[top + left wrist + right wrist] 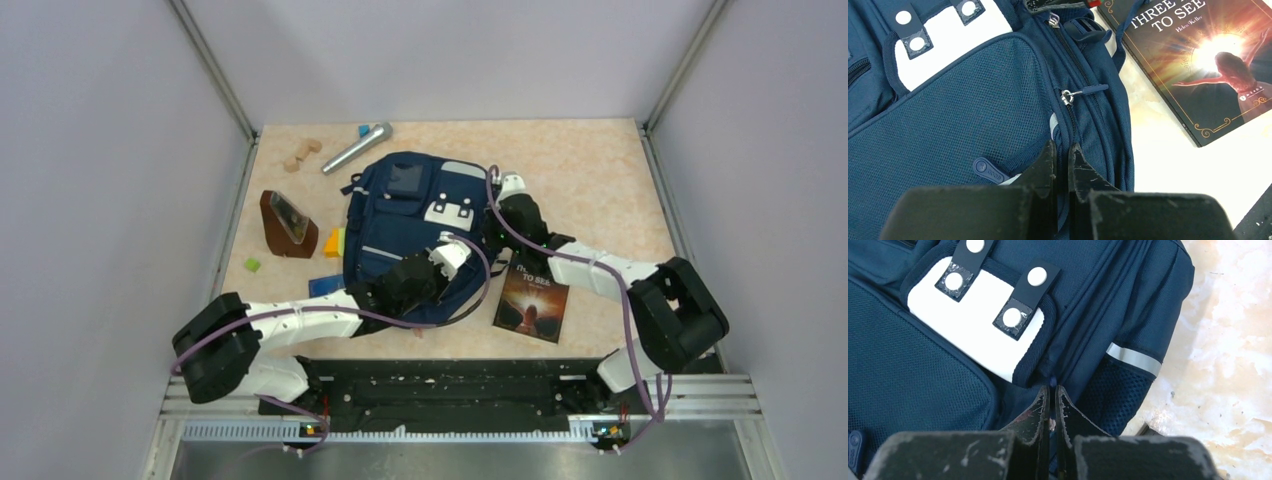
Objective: Pack the student bag
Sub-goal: Zip the student bag at the center of the board, then unzip the student bag at the center of the board.
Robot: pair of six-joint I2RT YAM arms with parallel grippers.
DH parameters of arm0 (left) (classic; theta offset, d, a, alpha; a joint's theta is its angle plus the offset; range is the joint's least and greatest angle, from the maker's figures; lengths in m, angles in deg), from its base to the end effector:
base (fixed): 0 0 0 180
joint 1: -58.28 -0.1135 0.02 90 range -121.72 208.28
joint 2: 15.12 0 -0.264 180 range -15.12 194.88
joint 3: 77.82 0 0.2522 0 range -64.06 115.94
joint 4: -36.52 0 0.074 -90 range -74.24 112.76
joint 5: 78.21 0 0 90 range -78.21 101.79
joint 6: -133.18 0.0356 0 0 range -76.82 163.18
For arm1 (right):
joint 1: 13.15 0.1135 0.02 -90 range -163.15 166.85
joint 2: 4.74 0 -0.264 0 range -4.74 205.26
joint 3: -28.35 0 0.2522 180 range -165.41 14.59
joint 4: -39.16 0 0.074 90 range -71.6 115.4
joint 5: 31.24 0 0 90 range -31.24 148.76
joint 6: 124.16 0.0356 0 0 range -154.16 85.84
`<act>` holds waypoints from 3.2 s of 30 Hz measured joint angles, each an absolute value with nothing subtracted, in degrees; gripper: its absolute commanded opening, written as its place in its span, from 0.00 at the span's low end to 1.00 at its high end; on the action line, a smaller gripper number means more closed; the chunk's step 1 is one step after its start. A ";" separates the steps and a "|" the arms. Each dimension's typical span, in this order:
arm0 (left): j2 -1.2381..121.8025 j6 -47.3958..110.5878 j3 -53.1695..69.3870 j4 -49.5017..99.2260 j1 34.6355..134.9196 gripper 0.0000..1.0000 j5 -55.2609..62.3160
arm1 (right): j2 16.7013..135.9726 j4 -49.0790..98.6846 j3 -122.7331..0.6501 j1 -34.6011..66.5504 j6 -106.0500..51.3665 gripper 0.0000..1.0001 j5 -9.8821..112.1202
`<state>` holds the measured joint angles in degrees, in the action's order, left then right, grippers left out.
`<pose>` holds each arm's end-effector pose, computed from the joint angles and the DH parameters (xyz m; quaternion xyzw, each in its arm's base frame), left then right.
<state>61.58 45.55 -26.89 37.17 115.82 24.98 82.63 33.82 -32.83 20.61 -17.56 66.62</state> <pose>0.1597 -0.2359 0.2146 0.3652 0.7571 -0.1608 0.5172 0.2748 0.1779 0.2088 -0.0968 0.8658 0.1532 0.4664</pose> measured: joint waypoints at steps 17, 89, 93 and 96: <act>61.67 44.13 -24.99 35.51 115.82 0.00 26.29 | 72.16 36.99 -23.25 20.85 -14.82 0.00 63.34; 63.73 45.26 -23.35 36.47 115.69 0.00 26.84 | 79.02 45.58 -21.57 12.80 3.47 0.33 46.16; 63.73 45.28 -23.35 36.47 115.69 0.00 26.84 | 77.69 45.89 -20.28 12.80 3.89 0.29 45.85; 63.62 45.28 -23.35 36.47 115.69 0.00 26.84 | 77.41 45.91 -19.91 12.80 4.06 0.25 45.53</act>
